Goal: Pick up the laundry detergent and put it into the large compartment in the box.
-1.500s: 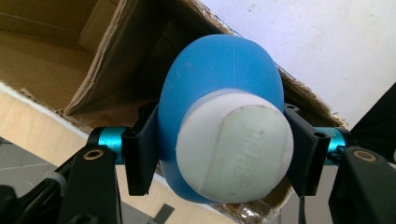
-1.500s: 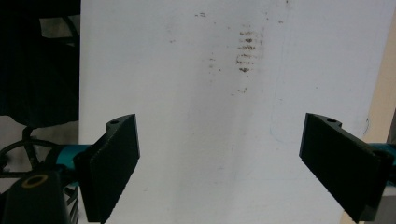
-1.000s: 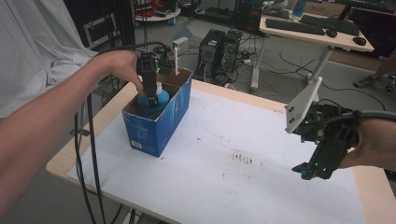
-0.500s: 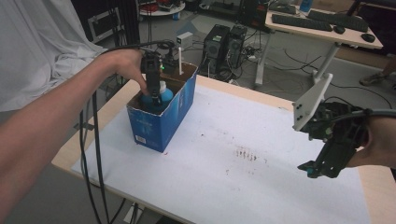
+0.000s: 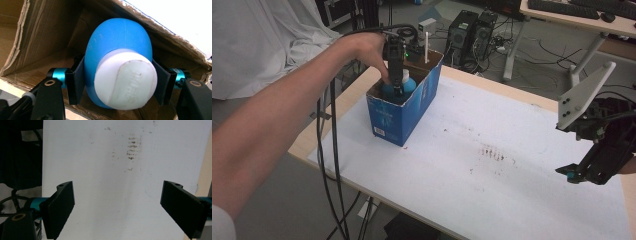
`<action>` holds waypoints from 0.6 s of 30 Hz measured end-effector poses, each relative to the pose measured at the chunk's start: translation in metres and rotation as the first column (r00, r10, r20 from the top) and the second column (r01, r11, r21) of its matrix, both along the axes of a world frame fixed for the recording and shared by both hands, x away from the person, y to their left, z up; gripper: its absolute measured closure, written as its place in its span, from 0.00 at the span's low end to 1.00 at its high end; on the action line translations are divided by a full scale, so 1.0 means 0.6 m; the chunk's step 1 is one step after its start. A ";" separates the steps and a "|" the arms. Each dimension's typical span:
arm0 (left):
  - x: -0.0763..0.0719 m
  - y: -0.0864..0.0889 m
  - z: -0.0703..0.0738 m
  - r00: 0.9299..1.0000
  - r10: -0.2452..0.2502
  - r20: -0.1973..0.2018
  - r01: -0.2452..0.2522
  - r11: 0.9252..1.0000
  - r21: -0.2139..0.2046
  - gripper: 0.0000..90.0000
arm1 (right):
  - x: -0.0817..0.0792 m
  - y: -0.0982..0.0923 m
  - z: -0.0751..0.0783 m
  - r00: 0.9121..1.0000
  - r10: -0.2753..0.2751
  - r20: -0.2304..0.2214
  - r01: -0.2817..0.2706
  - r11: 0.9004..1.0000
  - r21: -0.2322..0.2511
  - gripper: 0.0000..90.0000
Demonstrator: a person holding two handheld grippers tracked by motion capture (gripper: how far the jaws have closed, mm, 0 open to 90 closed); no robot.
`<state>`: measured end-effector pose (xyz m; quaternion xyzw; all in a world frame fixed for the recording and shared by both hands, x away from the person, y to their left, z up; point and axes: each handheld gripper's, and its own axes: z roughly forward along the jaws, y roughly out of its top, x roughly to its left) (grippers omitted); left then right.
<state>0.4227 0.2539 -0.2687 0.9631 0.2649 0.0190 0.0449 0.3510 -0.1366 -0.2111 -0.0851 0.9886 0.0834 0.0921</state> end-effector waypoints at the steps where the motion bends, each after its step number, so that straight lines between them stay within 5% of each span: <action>1: 0.000 0.000 0.000 1.000 0.001 0.000 -0.001 1.000 -0.002 0.41 | 0.000 0.000 0.000 1.000 -0.001 0.000 0.001 1.000 0.002 0.13; 18: -0.005 0.000 -0.001 1.000 0.003 0.013 -0.003 1.000 0.000 0.41 | 0.002 0.004 -0.001 1.000 0.009 -0.004 -0.009 1.000 0.005 0.13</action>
